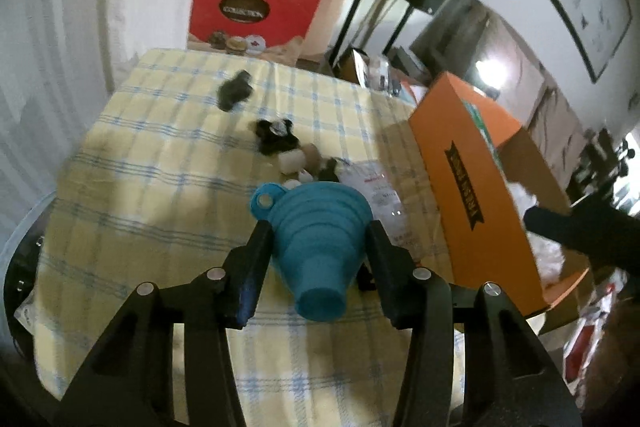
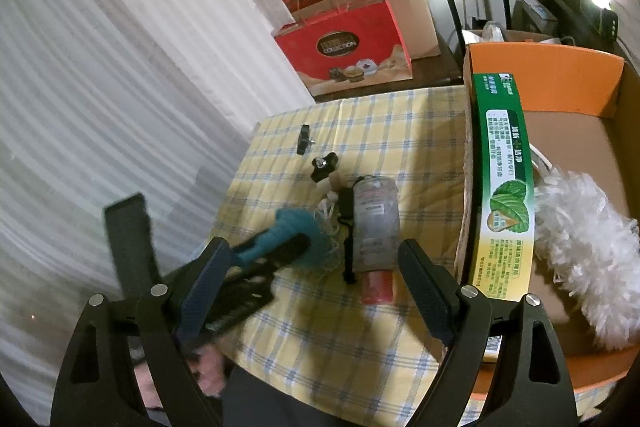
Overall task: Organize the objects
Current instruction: 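Grasp the blue silicone funnel with the left tool and lift it, then hold the funnel in the left tool while the right tool reaches toward the earphones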
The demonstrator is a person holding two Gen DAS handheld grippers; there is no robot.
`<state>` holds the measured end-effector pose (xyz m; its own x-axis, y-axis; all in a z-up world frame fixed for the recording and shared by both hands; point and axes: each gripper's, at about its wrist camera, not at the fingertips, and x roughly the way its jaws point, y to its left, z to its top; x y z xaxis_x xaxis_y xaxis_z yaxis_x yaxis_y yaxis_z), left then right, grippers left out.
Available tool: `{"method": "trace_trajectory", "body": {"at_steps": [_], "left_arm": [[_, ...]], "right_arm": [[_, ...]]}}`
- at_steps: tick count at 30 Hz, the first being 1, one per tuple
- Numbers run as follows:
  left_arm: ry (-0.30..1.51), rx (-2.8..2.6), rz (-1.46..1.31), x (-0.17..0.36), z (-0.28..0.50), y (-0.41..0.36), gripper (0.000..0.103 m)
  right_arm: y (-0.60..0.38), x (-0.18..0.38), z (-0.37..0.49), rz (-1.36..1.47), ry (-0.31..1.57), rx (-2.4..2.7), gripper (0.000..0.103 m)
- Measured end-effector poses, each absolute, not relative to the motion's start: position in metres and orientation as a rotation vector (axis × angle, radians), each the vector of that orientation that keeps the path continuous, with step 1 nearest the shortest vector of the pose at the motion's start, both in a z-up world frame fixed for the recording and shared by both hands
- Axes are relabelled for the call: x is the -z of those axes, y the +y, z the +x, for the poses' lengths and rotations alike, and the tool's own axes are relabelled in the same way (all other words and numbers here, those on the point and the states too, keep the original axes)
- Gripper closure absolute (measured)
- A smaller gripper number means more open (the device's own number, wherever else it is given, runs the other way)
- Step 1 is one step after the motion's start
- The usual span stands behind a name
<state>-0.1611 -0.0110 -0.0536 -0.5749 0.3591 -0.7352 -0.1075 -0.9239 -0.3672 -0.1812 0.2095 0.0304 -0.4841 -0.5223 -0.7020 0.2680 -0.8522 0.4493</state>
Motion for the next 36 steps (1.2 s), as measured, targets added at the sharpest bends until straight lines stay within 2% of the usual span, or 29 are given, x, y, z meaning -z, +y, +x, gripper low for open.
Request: {"method": "trace_trajectory", "body": {"at_steps": [11,19,21,24,35,36], "left_arm": [[-0.474,-2.579,-1.267,0.031,-0.145,-0.060,0.058],[-0.463,-2.611,-1.302,0.036,-0.136,-0.079,0.058],[-0.464,-2.615,-1.310,0.039,-0.135,-0.083,0.058],[-0.469,-2.613,-1.328,0.041,-0.137,-0.086,0.058],[-0.477,-2.603,-1.337,0.046,-0.141,-0.091,0.058],[-0.482,-2.602,-1.338,0.046,-0.141,-0.092,0.058]], "right_arm": [[0.188,-0.020,-0.188,1.262,-0.339,2.308,0.018],[0.158,-0.002,-0.202,1.311,-0.250,2.290,0.038],[0.148,0.004,-0.207,1.328,-0.222,2.280,0.047],[0.130,0.018,-0.220,1.372,-0.156,2.250,0.053],[0.104,0.052,-0.242,1.456,0.008,2.253,0.056],[0.101,0.053,-0.243,1.451,0.041,2.260,0.058]]}}
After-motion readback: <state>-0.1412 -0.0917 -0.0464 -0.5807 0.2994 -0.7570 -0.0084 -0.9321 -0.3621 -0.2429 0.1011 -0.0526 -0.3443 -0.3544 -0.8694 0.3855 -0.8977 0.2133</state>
